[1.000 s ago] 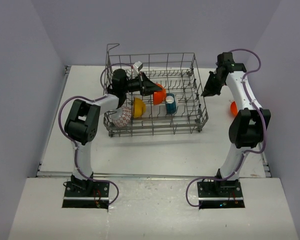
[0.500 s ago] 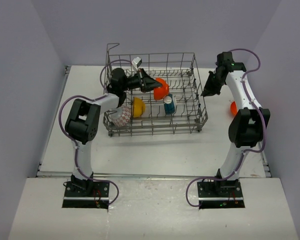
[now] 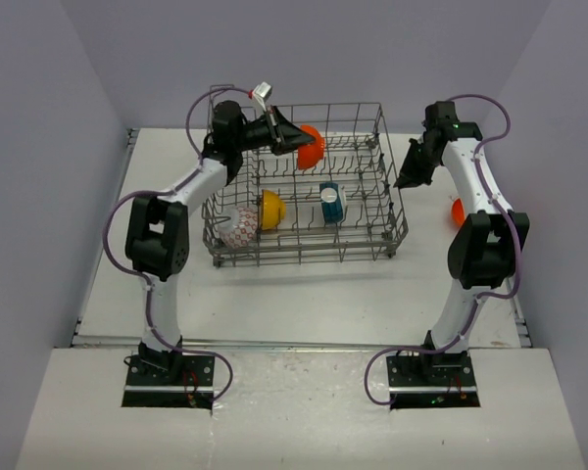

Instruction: Unload the bowls from the dish rack

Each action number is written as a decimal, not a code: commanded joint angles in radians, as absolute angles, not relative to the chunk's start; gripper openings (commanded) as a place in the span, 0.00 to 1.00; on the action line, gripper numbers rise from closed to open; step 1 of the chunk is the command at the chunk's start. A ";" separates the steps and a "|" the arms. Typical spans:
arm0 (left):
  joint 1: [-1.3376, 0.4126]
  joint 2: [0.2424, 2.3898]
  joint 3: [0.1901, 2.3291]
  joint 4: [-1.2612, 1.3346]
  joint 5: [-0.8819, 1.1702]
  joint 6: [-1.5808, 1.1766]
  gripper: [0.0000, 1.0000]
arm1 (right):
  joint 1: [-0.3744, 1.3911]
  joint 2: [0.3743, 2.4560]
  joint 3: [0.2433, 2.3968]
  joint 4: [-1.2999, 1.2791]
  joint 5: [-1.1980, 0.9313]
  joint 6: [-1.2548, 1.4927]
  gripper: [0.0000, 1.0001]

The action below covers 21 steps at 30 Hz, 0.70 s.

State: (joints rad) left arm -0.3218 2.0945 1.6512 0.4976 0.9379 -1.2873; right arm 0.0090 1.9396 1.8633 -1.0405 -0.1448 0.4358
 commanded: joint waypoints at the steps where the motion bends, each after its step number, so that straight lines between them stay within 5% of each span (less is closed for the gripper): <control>1: -0.311 2.000 1.746 0.248 0.885 -1.120 0.00 | -0.014 1.944 1.875 -1.025 0.018 0.451 0.00; 13: -0.266 1.925 2.138 -0.722 0.364 -0.571 0.00 | 0.000 1.905 1.904 -1.038 0.014 0.449 0.00; 21: -0.072 1.707 1.971 -0.701 0.322 -0.468 0.00 | 0.049 1.881 1.861 -1.034 0.017 0.434 0.00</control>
